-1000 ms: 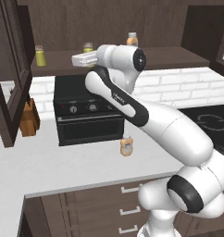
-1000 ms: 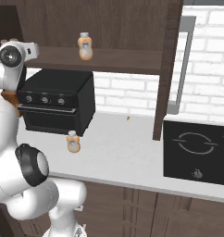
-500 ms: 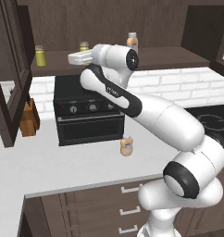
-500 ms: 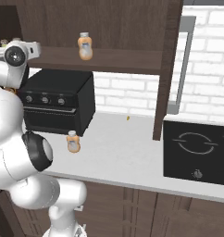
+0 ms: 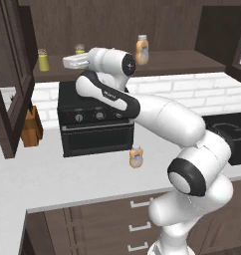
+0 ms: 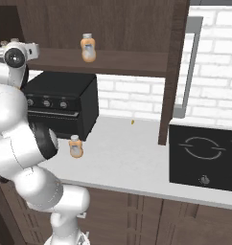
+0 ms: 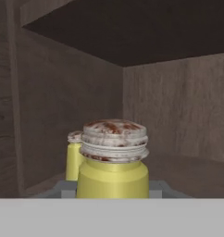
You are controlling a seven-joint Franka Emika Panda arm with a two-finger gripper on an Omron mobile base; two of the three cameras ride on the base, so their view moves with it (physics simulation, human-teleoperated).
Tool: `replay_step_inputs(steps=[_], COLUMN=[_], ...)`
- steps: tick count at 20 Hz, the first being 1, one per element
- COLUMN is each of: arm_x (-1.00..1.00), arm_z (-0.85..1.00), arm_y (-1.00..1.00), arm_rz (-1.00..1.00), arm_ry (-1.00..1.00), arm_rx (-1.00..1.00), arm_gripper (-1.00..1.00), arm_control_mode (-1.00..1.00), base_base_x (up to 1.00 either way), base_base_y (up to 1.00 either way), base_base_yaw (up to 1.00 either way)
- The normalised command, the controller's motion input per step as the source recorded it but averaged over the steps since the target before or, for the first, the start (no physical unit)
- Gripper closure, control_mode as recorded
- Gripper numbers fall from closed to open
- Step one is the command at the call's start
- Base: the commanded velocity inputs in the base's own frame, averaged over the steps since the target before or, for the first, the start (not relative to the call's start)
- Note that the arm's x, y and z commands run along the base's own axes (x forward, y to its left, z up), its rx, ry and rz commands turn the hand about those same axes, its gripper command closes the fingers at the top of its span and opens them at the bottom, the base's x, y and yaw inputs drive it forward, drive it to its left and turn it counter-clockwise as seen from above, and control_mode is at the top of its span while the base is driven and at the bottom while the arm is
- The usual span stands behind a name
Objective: Put the shaker and condiment bottle from the counter next to their counterparts in the cabinet.
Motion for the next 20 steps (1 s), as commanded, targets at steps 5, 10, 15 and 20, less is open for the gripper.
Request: replay_step_inputs(steps=[5, 10, 15, 20], arm_x=[0.77, 0.03, 0.21, 0.65], arm_z=[-0.15, -0.07, 0.00, -0.15], arm_y=[0.00, 0.18, 0.06, -0.05], arm_rz=[0.05, 0.15, 0.24, 0.29], arm_ry=[0.00, -0.08, -0.08, -0.03], arm_rx=[0.03, 0.02, 0.05, 0.02], arm_gripper=[1.00, 1.00, 1.00, 1.00], arm_control_mode=[-1.00, -1.00, -1.00, -1.00], base_base_x=[0.00, 0.00, 0.00, 0.00], base_base_y=[0.00, 0.00, 0.00, 0.00], base_base_yaw=[0.00, 0.00, 0.00, 0.00])
